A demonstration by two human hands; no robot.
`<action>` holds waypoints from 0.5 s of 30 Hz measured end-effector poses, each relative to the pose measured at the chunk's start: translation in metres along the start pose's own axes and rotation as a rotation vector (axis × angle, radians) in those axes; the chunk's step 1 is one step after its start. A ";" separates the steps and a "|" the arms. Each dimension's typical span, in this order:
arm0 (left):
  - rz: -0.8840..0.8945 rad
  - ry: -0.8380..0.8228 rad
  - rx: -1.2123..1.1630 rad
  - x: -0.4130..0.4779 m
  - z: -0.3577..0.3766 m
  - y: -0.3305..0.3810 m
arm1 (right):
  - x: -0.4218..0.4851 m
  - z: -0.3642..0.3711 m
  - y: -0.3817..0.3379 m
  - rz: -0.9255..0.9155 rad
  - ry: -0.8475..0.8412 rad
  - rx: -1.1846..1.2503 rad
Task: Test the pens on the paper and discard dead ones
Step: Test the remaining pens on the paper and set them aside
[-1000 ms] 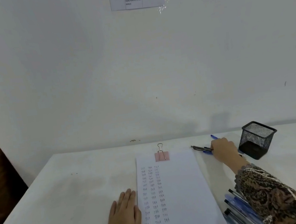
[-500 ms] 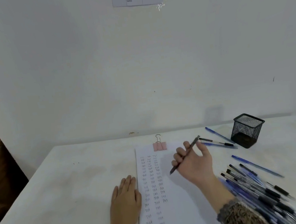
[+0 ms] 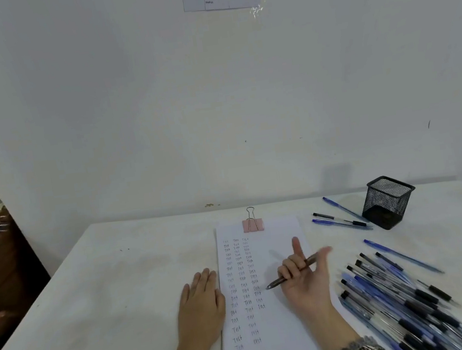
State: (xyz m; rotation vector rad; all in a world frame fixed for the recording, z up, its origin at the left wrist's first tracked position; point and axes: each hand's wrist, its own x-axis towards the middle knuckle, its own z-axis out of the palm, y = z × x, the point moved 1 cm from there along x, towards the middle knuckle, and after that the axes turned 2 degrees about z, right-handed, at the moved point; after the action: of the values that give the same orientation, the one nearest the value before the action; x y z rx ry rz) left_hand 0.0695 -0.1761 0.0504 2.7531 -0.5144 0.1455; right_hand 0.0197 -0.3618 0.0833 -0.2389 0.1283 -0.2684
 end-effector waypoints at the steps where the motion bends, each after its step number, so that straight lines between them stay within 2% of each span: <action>1: 0.001 -0.006 0.002 0.000 0.000 0.000 | 0.001 0.000 0.001 0.020 0.015 -0.076; 5: 0.005 -0.017 0.027 0.001 0.000 0.000 | -0.002 -0.004 0.010 0.101 0.149 -0.369; 8: 0.001 -0.032 0.020 0.000 -0.001 0.000 | -0.013 -0.004 0.013 0.147 0.143 -0.570; 15: 0.008 -0.046 0.032 0.000 -0.001 0.002 | -0.022 -0.001 0.016 -0.055 0.056 -0.875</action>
State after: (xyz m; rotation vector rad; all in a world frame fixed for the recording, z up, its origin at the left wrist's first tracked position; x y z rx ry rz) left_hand 0.0686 -0.1774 0.0523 2.7920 -0.5395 0.0934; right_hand 0.0027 -0.3410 0.0801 -1.1052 0.2916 -0.2605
